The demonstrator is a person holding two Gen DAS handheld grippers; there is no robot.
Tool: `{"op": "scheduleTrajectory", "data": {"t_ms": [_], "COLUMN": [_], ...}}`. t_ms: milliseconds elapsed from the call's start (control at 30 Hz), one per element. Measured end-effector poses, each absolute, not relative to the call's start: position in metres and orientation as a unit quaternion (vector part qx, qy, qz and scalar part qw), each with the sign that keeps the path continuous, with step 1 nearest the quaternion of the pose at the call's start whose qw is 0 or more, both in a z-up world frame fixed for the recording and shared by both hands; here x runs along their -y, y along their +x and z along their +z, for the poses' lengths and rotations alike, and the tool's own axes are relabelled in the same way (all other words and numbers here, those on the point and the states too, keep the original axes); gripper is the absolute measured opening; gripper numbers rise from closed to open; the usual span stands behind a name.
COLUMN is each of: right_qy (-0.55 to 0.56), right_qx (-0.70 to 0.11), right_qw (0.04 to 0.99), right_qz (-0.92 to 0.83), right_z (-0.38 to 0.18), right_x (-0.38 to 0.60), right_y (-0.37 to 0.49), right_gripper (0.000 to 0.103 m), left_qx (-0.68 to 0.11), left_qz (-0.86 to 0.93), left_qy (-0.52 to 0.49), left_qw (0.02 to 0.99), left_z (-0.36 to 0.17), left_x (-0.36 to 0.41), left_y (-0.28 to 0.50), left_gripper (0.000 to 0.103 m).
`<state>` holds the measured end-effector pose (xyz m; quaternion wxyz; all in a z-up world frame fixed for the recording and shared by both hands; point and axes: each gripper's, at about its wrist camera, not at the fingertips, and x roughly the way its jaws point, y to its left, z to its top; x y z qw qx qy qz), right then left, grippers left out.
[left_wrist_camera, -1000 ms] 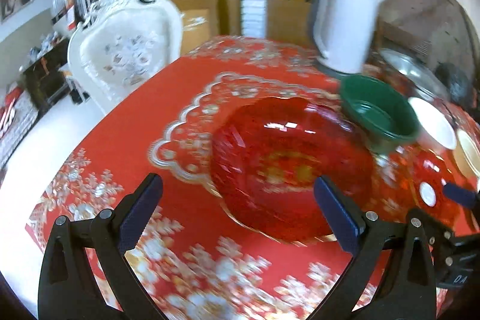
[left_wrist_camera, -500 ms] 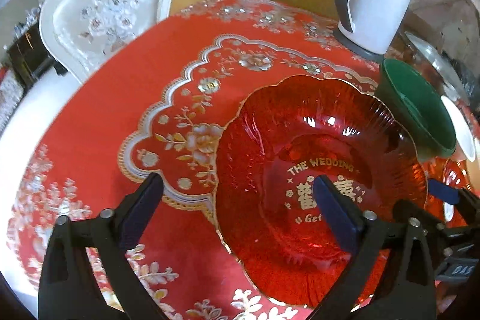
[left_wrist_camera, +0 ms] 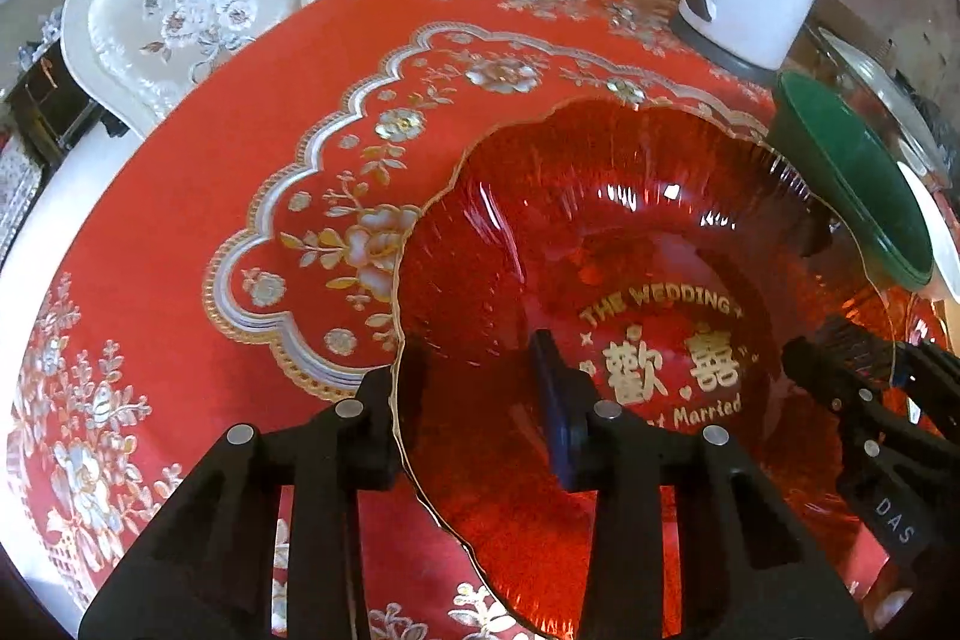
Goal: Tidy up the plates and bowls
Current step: 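Close the left tool on the plate rim while the right tool grips the rim too, then carry the plate with both tools toward the white chair and lower it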
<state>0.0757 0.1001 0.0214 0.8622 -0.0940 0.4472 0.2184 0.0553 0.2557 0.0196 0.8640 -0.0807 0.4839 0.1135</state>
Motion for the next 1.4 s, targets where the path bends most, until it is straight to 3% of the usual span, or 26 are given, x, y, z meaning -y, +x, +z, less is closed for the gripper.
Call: {"op": "scheduleTrajectory", "data": {"t_ms": [467,733,1400], "right_qy": [-0.135,-0.163,-0.187], "right_qx": [-0.388,-0.398,-0.417], "right_qw": [0.871,0.846,0.831], "right_qz": [0.271,0.316,0.316], "right_z": [0.059,0.036,0.005], "right_x": [-0.143,-0.188,-0.212], "right_y": [0.01,-0.025,-0.043], "right_gripper": [0.038,0.038,0.038], "left_qx": [-0.436,-0.427,-0.439], "left_qz": [0.151,0.206,0.218], "left_qy": [-0.1,-0.12,-0.153], "left_qw": [0.881,0.872,0.858], "left_z": [0.071,0.059,0.024], "left_x": [-0.298,-0.333,-0.352], "left_y": [-0.031,-0.089,-0.104], "left_gripper": [0.035,0.035,0.035]}}
